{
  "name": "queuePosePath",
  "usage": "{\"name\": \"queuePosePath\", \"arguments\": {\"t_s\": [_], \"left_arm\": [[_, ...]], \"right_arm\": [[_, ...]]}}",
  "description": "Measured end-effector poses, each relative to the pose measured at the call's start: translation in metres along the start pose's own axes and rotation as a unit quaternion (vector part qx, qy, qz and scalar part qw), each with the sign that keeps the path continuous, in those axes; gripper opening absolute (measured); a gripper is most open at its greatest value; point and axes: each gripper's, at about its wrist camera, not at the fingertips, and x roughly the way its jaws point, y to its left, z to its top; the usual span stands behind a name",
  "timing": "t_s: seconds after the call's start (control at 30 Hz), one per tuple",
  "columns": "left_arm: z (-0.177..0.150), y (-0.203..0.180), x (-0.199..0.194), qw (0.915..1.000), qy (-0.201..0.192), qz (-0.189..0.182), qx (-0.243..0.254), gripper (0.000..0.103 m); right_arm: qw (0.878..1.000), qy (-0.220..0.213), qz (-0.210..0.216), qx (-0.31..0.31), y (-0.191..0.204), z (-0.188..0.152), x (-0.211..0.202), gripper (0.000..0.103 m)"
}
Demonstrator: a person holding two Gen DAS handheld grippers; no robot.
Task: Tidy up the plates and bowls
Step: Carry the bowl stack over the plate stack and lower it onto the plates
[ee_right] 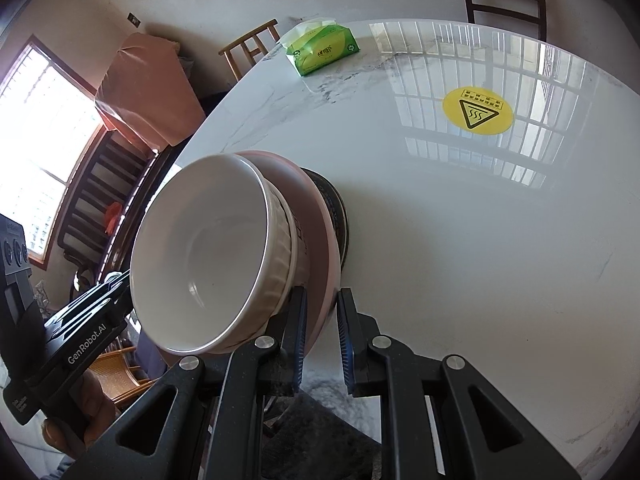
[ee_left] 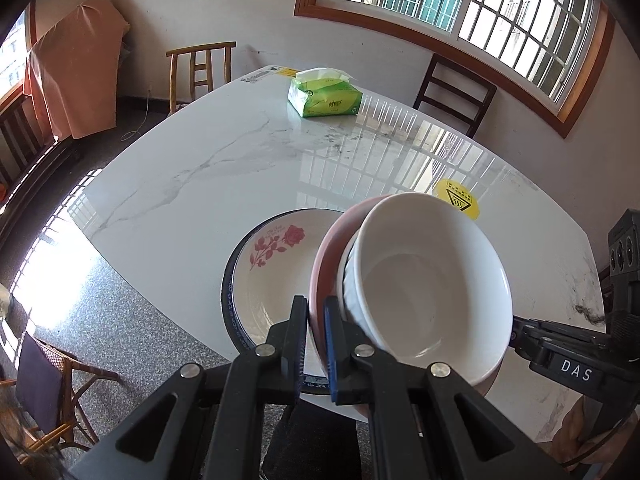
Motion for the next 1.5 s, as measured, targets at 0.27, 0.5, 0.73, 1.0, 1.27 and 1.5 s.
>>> {"name": "queuePosePath", "arguments": {"t_s": [0.27, 0.5, 0.73, 1.0, 1.27, 1.5], "left_arm": [[0.006, 0.019, 0.005, 0.9998, 0.002, 0.007, -0.016, 0.007], [0.013, 0.032, 0.011, 0.9997, 0.006, 0.012, -0.022, 0.006], [0.017, 0.038, 0.019, 0.9994, 0.013, 0.012, -0.029, 0.006], [0.02, 0.041, 0.023, 0.9993, 0.016, 0.011, -0.033, 0.006], [0.02, 0.044, 0.025, 0.9991, 0.018, 0.01, -0.037, 0.006], [0.02, 0.047, 0.031, 0.9988, 0.026, 0.008, -0.042, 0.006]], "right_arm": [[1.0, 0.011, 0.007, -0.011, 0.014, 0.011, 0.016, 0.016], [1.0, 0.02, 0.01, -0.017, 0.023, 0.019, 0.028, 0.016], [0.999, 0.029, 0.011, -0.019, 0.027, 0.024, 0.036, 0.016], [0.999, 0.031, 0.012, -0.02, 0.03, 0.024, 0.037, 0.016], [0.999, 0.032, 0.01, -0.019, 0.03, 0.025, 0.038, 0.016], [0.999, 0.033, 0.008, -0.019, 0.03, 0.026, 0.04, 0.016]]}}
